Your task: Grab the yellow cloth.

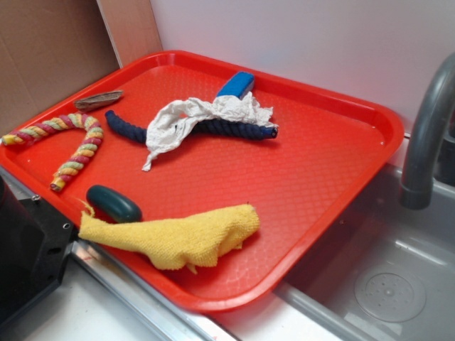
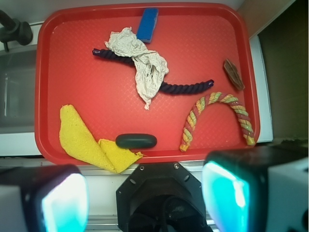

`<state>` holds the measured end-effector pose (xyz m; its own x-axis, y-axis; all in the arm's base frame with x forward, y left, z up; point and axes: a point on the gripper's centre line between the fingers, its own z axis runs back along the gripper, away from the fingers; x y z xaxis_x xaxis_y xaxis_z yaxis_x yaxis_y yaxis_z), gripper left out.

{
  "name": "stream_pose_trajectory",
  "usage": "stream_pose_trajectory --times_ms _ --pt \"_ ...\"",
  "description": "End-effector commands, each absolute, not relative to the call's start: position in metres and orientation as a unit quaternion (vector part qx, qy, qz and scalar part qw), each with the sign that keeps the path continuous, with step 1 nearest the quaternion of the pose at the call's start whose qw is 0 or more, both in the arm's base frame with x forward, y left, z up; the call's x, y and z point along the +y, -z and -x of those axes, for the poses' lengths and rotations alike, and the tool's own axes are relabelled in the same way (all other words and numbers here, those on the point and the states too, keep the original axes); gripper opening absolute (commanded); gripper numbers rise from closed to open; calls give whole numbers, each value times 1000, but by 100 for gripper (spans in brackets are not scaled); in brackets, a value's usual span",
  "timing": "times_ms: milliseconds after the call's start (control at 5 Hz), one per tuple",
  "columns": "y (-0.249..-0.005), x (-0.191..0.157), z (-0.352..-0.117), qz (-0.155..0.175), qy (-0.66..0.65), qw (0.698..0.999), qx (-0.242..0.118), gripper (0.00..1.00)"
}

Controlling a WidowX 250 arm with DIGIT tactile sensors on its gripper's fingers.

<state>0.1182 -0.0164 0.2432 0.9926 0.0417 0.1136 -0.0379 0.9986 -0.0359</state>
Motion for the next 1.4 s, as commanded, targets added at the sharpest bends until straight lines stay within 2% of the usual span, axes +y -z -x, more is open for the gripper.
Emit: stream_pose_trajectory --times_ms 0,200,400,600,800,1000,1200 --pt "-243 -16 -118 17 -20 998 -57 100" --pt "-193 -66 -145 24 104 994 -34 100" --pt "-141 -121 -145 17 227 973 -19 100" --pt "-94 -159 -124 43 345 937 10 100" --pt "-44 -155 -105 42 459 887 37 100" --pt "-12 -136 -88 43 453 888 64 100" --pt "-1 -127 -81 38 442 892 88 100"
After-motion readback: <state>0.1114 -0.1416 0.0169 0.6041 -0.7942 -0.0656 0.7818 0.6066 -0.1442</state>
